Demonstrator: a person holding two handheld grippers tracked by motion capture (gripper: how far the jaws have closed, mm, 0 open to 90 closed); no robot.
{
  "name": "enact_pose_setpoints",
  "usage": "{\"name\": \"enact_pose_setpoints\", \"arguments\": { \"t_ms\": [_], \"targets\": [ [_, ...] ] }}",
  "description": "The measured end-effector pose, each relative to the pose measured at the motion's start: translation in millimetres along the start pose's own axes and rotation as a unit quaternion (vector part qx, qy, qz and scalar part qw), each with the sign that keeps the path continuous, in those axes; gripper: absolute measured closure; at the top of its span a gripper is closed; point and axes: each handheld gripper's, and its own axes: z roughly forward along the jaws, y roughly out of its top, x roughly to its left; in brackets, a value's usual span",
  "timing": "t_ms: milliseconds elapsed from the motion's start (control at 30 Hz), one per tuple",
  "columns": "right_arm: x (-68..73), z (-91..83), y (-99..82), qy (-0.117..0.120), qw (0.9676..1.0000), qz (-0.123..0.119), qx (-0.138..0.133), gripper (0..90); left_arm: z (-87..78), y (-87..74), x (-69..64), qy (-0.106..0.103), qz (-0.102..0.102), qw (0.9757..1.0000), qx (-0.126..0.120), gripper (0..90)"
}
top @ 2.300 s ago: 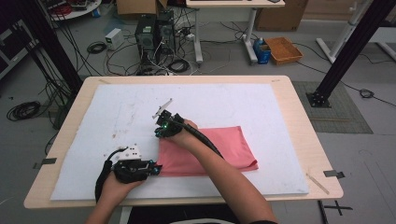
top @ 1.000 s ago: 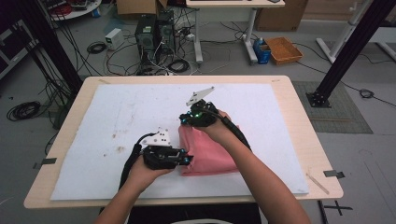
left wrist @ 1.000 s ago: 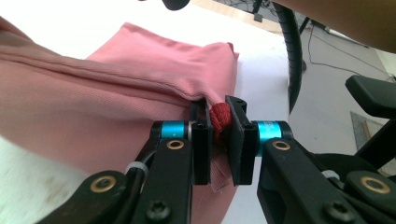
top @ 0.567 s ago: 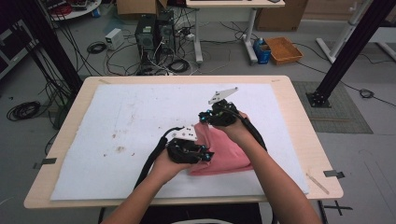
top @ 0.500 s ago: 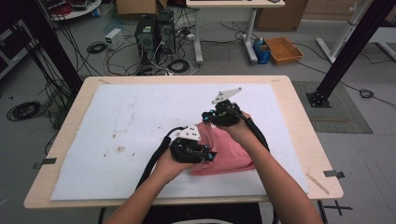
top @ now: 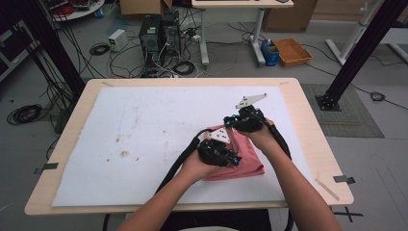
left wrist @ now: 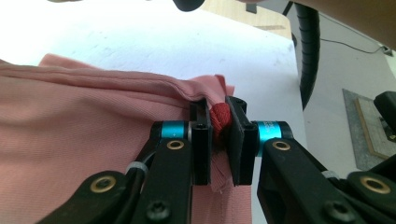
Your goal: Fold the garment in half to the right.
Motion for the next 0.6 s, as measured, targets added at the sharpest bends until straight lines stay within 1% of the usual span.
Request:
{"name": "enact_pose_setpoints", "arguments": {
  "t_ms": [33,133,233,267,333,400,433,467,533,567,600],
  "targets": [
    [-1.3,-2.0,-2.2,-0.003,1.0,0.003,0.0,85.5,3.7,2.0,-1.2,-0.002,-0.002,1.0,-0.002,81.0],
    [-6.1,-8.5,-9.3,-0.01,0.9999,0.01,0.0,85.5,11.2,6.9,-1.7,-0.007,0.007,0.9999,0.005,81.0],
    [-10.6,-13.3,-16.6,-0.017,0.9997,0.016,0.002,85.5,20.6,11.5,-1.7,-0.011,0.009,0.9998,0.009,81.0],
    [-11.8,-14.6,-18.7,-0.02,0.9996,0.018,0.005,85.5,24.1,12.6,-1.8,-0.012,0.007,0.9999,0.008,80.9],
    [-14.3,-16.6,-23.1,-0.024,0.9994,0.023,0.004,85.2,30.2,14.6,-0.9,-0.012,0.01,0.9998,0.013,80.9],
    [-16.4,-18.3,-26.8,-0.027,0.9992,0.028,0.005,84.1,36.4,16.0,-1.2,-0.011,0.004,0.9999,0.011,80.9],
    [-17.3,-19.2,-28.5,-0.027,0.9991,0.031,0.003,82.8,38.1,16.6,-1.1,-0.011,0.002,0.9999,0.012,80.8],
    [-17.8,-20.0,-29.6,-0.028,0.999,0.035,0.003,79.5,40.7,17.3,-0.9,-0.007,-0.003,1.0,0.006,80.5],
    [-20.7,-22.4,-32.6,-0.03,0.9982,0.052,0.001,68.1,43.3,18.0,-0.2,-0.004,-0.008,1.0,-0.004,78.0],
    [-22.1,-23.8,-33.8,-0.03,0.9978,0.059,0.001,67.1,43.7,18.1,0.1,0.0,-0.01,0.9999,-0.011,73.9],
    [-23.0,-25.3,-34.7,-0.032,0.9976,0.062,-0.001,64.0,43.9,18.1,0.2,0.002,-0.014,0.9998,-0.016,66.7]
  ]
}}
